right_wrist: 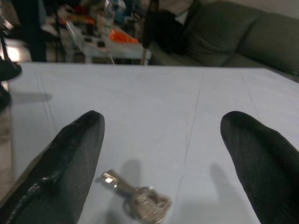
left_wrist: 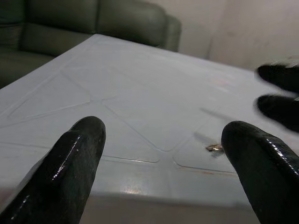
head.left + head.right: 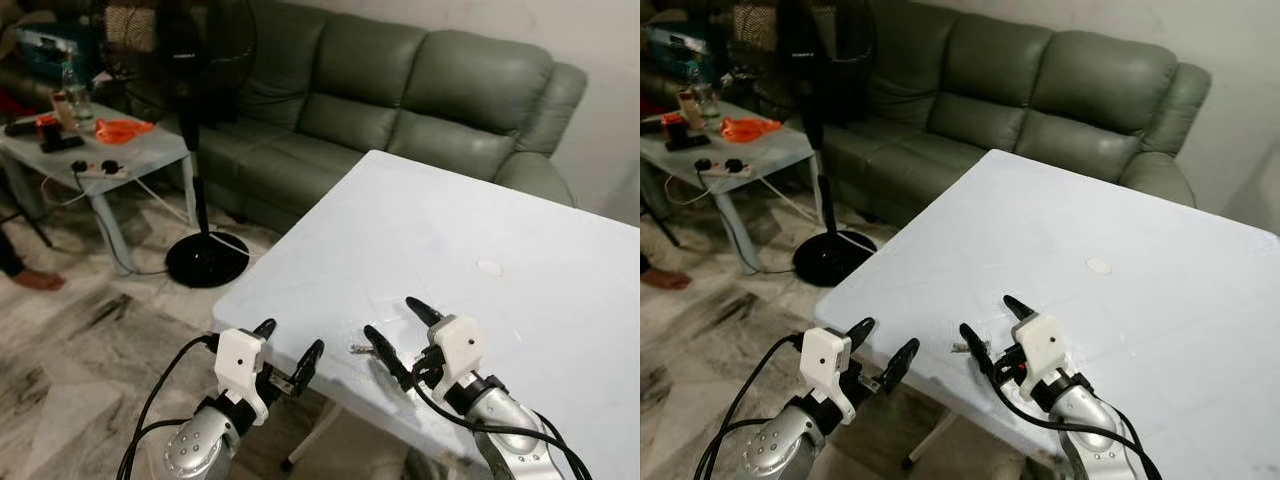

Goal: Hang keys on a hook

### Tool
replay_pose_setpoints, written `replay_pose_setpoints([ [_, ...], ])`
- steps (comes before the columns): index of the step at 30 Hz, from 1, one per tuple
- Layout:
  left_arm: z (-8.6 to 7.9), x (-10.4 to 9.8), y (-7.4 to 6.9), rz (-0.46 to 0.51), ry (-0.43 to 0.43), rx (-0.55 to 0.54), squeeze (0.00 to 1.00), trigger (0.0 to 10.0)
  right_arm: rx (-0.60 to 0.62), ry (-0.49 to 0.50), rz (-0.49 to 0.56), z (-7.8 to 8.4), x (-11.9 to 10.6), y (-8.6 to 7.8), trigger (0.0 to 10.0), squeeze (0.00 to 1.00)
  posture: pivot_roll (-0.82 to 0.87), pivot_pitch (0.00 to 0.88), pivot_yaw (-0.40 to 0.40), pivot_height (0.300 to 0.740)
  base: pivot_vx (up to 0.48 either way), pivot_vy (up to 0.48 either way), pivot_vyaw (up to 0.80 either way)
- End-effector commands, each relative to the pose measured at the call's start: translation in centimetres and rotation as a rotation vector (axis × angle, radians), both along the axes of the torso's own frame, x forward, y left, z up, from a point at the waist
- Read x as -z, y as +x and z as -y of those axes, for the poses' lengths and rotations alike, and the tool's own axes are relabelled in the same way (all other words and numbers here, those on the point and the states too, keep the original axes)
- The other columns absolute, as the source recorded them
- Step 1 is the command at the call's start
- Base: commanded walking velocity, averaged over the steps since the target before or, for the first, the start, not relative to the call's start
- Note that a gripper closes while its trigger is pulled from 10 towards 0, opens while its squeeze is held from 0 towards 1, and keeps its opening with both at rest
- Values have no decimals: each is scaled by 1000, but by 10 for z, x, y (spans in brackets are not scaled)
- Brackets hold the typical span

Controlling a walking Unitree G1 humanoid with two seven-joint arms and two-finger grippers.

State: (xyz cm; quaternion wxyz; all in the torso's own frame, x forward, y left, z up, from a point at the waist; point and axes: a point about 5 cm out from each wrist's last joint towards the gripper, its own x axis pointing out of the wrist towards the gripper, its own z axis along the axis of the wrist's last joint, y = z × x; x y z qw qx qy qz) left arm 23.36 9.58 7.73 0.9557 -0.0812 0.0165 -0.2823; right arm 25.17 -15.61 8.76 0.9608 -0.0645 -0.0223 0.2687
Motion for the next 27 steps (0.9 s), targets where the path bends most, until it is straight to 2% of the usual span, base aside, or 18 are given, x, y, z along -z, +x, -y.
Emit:
replay_pose_setpoints([
  [1,-1,-3,1,8,2,-8,0,10000,-15,-3,21,-2,-5,2,10000,0,15,9,-92,740,0,454,0],
  [9,-1,-3,1,10,-2,-15,0,10000,-19,-4,18,-2,-4,1,10000,0,17,11,-96,740,0,432,0],
  [27,-2,-2,1,14,12,-17,0,10000,-17,-5,15,-1,-4,2,10000,0,18,14,-100,740,0,0,0],
])
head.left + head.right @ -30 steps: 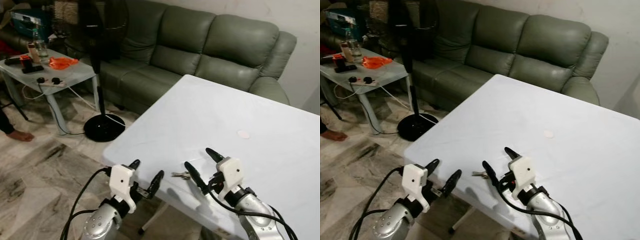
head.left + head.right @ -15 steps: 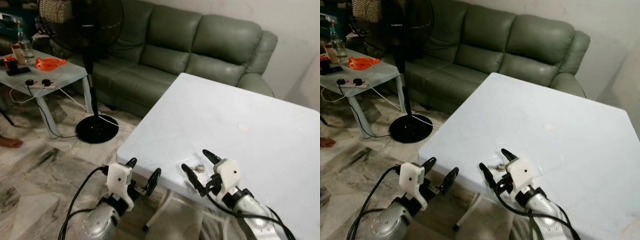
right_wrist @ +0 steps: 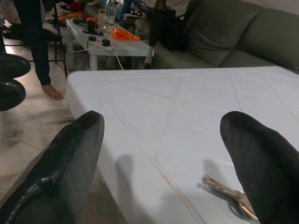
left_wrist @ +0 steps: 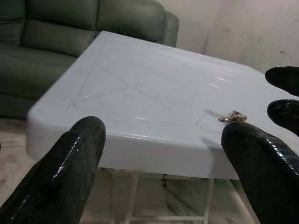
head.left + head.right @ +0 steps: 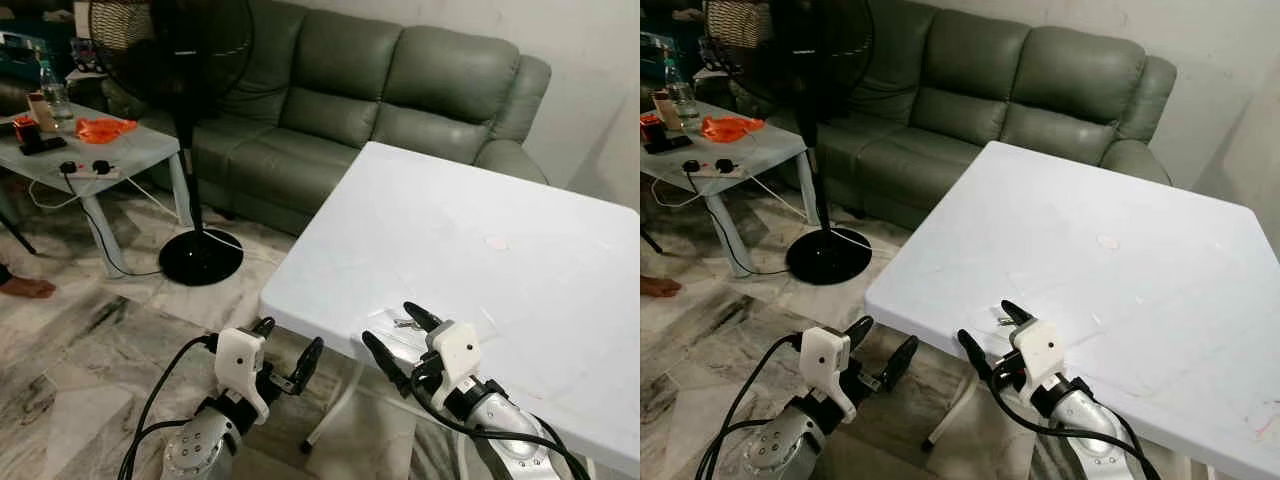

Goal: Hang keys on a hook

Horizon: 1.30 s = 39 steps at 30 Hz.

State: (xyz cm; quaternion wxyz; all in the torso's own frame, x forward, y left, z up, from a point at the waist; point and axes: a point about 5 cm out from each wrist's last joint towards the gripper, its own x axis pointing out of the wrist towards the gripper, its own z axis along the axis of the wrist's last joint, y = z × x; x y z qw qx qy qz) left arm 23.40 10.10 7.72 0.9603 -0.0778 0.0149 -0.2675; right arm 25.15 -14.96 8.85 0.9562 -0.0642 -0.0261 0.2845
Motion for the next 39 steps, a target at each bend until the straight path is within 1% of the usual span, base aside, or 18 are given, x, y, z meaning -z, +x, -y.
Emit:
replay_pose_setpoints([
  [1,3,-2,0,10,6,26,0,10000,30,-9,8,6,-3,4,10000,0,18,17,-97,740,0,0,0],
  [7,3,-1,-3,9,26,55,0,10000,89,-32,-15,5,0,14,10000,0,17,23,-96,740,0,0,0],
  [11,4,-1,-3,9,29,61,0,10000,157,-42,-40,1,1,27,10000,0,17,24,-94,740,0,0,0],
  [12,4,-1,-3,9,29,61,0,10000,157,-42,-40,1,1,27,10000,0,17,24,-94,740,0,0,0],
  [15,5,-1,-3,6,27,65,0,10000,219,-34,-76,-4,0,40,10000,0,22,24,-95,740,0,0,0],
  [18,5,-1,-3,6,26,64,0,10000,223,-26,-87,-6,0,43,10000,0,22,24,-95,740,0,0,0],
  [19,5,-1,-3,6,24,62,0,10000,194,-17,-80,-9,-2,44,10000,0,25,23,-97,740,0,0,0],
  [22,5,-1,-3,7,22,57,0,10000,210,-50,-112,-11,0,46,10000,0,27,24,-99,740,0,0,0],
  [26,6,-1,-3,6,19,57,0,10000,199,-67,-158,-12,2,47,10000,0,27,22,-102,740,0,0,0],
  [27,6,-1,-3,6,17,56,0,10000,201,-67,-178,-12,2,48,10000,0,27,23,-104,740,0,0,0],
  [30,7,-1,-4,5,15,56,0,10000,205,-63,-189,-11,1,50,10000,0,28,22,-108,740,0,0,0],
  [32,7,-1,-4,6,15,55,0,10000,214,-77,-208,-9,2,52,10000,0,30,22,-111,740,0,0,0],
  [36,7,-2,-4,8,8,45,0,10000,232,-74,-285,-5,7,54,10000,0,34,16,-116,740,0,0,0],
  [37,8,-2,-4,9,8,44,0,10000,227,-77,-296,-4,8,54,9569,0,34,16,-116,740,0,0,0],
  [38,8,-2,-4,9,9,43,0,10000,224,-80,-303,-4,9,54,9569,0,34,16,-116,740,0,0,0],
  [39,8,-2,-4,10,7,43,0,10000,218,-98,-311,-4,11,53,8588,0,35,14,-120,740,0,0,0],
])
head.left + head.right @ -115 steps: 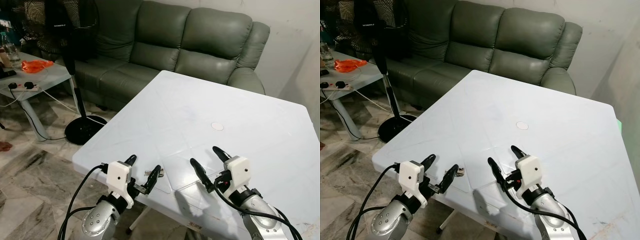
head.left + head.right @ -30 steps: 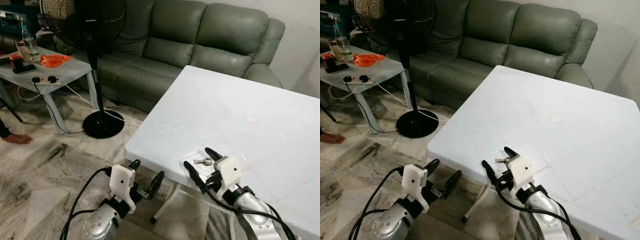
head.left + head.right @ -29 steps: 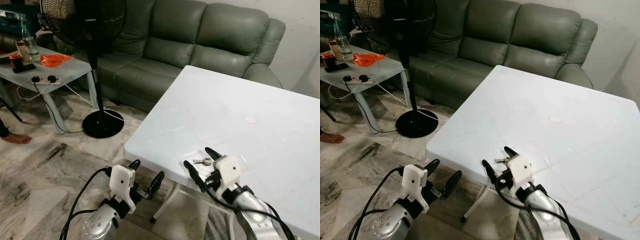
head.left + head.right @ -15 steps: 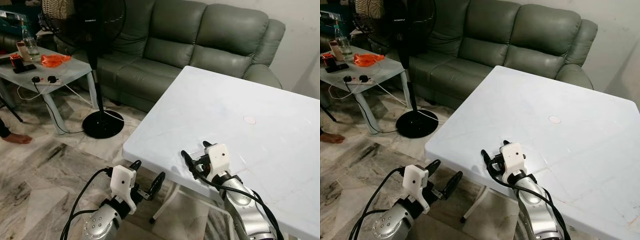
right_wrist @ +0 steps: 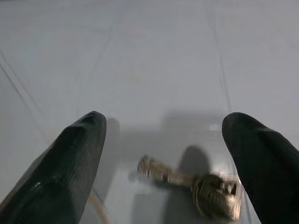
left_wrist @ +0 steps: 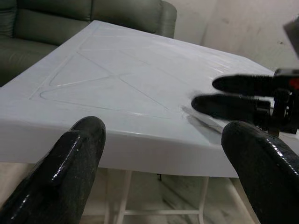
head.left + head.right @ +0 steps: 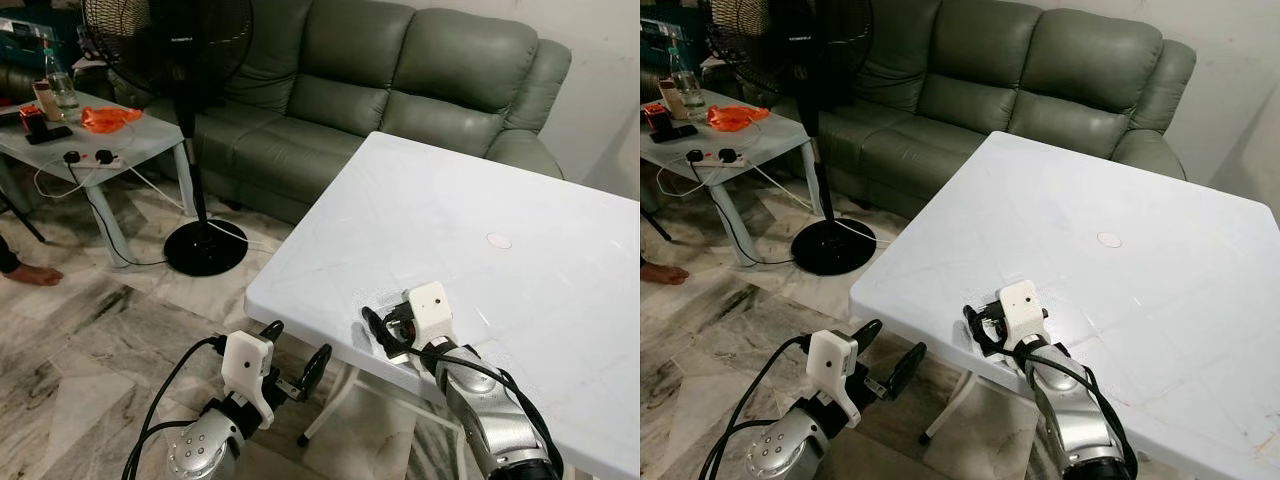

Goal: Hang keys on a hook

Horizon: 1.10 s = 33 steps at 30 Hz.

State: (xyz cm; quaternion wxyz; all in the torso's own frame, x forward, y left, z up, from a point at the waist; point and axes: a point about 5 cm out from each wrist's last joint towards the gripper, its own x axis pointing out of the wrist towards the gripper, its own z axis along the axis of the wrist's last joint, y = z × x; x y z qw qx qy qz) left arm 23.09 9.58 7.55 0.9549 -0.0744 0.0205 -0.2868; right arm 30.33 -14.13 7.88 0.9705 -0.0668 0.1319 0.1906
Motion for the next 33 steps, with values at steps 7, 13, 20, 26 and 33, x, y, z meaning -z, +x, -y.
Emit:
replay_pose_setpoints([
  [7,4,-3,-1,16,-9,-1,0,10000,30,54,-95,10,7,0,10000,0,38,7,-126,740,0,0,0],
  [13,5,-3,-1,16,-12,-2,0,10000,53,133,-134,15,9,2,8510,0,41,0,-128,740,0,0,0],
  [20,5,-3,-1,18,-10,-3,0,10000,61,126,-110,20,9,1,0,0,41,0,-128,740,0,0,0],
  [26,4,-4,0,20,-8,-3,0,10000,69,116,-121,21,10,1,0,0,38,0,-123,740,0,0,0],
  [33,4,-4,0,18,-10,-3,0,10000,76,123,-119,22,11,0,0,0,38,7,-122,740,0,0,0],
])
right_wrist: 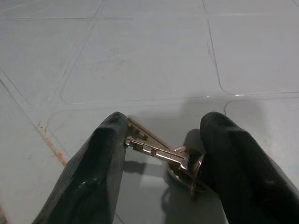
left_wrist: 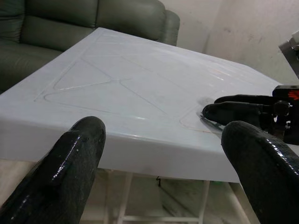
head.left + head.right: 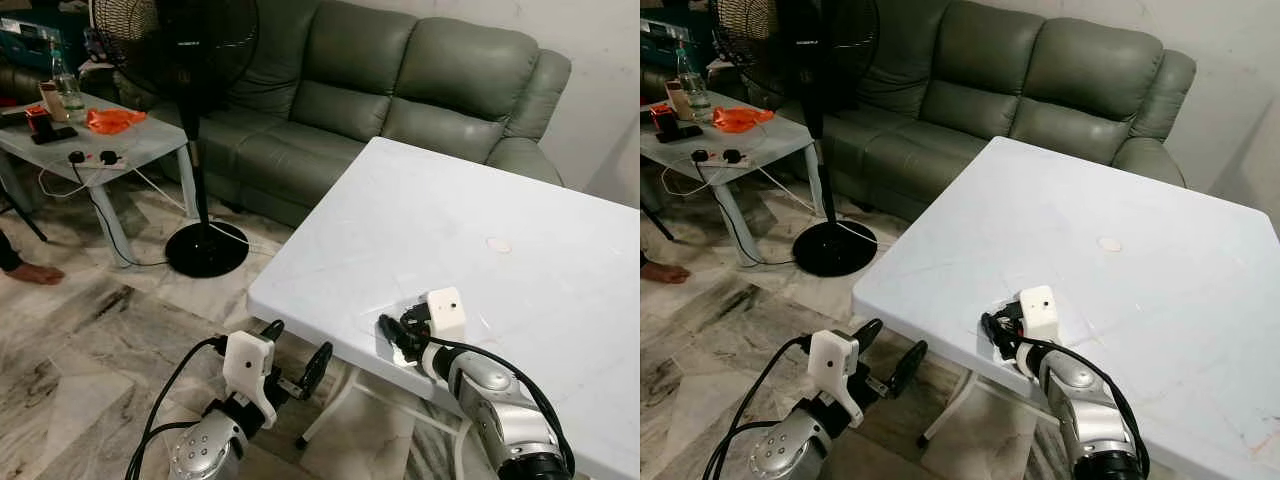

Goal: Hang keys on a hook

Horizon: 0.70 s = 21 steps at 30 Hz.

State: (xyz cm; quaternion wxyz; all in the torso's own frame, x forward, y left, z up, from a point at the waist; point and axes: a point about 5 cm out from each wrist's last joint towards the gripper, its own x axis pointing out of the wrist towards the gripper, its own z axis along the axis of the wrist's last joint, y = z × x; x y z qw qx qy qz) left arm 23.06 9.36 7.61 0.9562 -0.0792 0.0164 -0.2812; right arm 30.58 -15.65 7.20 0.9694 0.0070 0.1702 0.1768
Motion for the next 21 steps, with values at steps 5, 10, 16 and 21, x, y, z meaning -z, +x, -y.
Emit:
replay_pose_setpoints([
  [5,2,-4,0,13,-2,10,0,10000,26,10,-19,5,4,-2,0,0,37,16,-120,740,0,0,0],
  [10,2,-4,1,14,-4,7,0,10000,30,9,-18,6,4,-1,0,0,37,18,-120,740,0,0,0],
  [16,2,-4,1,14,-7,7,0,10000,50,3,-33,8,6,1,10000,0,37,18,-120,740,0,0,0],
  [21,2,-5,1,15,-6,6,0,10000,52,44,-7,10,4,3,10000,0,37,18,-120,740,0,0,0],
])
